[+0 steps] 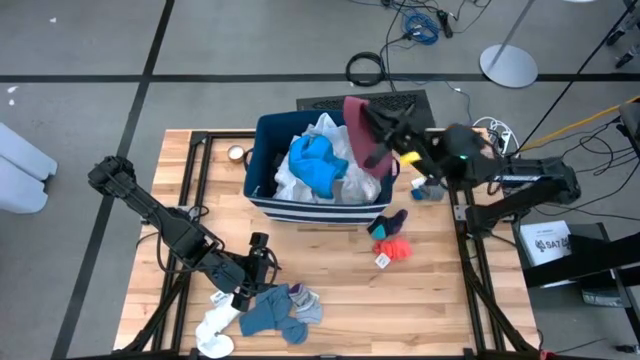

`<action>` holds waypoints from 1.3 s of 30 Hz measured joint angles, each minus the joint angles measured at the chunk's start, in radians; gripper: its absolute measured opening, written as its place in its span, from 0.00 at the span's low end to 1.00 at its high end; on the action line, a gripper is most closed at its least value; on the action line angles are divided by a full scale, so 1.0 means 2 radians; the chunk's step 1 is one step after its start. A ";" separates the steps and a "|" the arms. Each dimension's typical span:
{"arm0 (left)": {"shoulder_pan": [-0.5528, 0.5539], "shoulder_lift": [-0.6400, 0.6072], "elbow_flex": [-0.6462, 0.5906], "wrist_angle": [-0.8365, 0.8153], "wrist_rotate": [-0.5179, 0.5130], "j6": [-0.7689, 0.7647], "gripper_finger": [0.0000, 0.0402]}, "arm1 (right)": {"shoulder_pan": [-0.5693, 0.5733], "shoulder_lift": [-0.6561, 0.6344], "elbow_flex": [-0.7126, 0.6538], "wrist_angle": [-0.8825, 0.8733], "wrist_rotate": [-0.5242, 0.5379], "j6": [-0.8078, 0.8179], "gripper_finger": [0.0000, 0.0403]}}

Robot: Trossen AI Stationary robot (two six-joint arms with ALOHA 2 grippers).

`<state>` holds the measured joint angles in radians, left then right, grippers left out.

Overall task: Sort clothes
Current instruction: Put the red underwear into the white and blue laundry organizer

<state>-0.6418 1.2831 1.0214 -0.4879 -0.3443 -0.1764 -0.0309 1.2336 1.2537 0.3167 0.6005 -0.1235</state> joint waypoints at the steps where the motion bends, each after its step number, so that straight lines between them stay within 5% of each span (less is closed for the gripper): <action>1: 0.000 0.000 0.000 0.000 0.000 0.000 0.50 | -0.009 0.001 0.000 -0.026 0.000 0.013 0.00; 18: 0.000 0.000 0.000 0.000 0.000 0.000 0.50 | -0.079 0.040 0.000 -0.428 -0.003 0.201 0.00; 29: 0.000 0.000 0.000 0.000 0.000 0.000 0.50 | -0.086 0.146 0.000 -0.413 -0.007 0.180 0.00; 39: 0.000 0.000 0.000 0.000 0.000 0.000 0.50 | -0.094 0.165 0.000 -0.392 -0.018 0.161 0.01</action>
<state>-0.6418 1.2831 1.0214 -0.4889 -0.3443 -0.1760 -0.2189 1.5631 1.2532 -0.4666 0.5649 0.1982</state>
